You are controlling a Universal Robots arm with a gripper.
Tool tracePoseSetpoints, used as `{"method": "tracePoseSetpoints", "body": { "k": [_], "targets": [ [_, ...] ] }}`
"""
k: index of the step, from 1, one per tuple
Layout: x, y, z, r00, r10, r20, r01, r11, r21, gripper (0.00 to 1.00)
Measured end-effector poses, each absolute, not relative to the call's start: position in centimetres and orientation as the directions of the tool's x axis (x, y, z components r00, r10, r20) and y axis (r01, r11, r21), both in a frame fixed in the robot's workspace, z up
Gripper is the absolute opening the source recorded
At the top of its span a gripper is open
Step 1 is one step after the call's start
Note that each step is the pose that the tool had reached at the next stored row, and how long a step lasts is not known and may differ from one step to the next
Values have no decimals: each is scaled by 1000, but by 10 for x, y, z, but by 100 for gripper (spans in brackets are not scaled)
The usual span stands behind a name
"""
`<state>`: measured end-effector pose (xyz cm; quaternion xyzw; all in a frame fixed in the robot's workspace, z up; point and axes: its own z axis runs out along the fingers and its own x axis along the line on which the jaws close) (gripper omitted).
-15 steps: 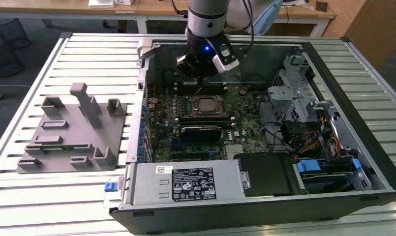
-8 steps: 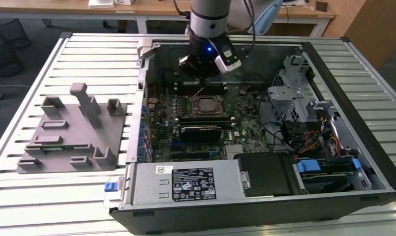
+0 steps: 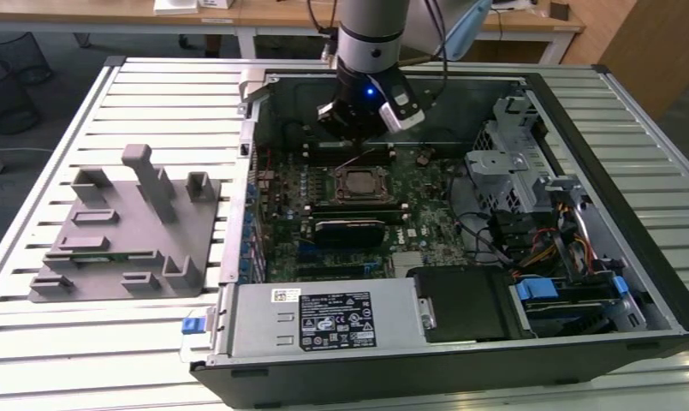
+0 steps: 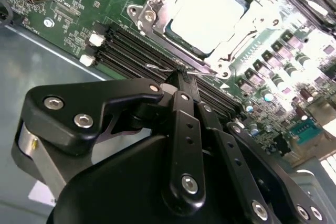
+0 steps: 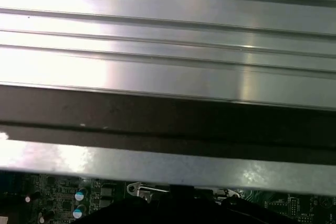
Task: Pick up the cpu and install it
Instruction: 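Install the first cpu locking lever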
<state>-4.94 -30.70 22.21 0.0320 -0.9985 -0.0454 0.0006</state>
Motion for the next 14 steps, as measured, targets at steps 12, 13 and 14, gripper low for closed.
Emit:
{"method": "tracePoseSetpoints", "body": {
  "k": [12,13,14],
  "targets": [
    [-38,-306,214,-998,-64,-1,-64,994,87,11],
    [-37,-306,213,-998,-64,-1,-64,994,87,11],
    [-36,-306,213,-998,-64,-1,-64,994,87,11]
  ]
}}
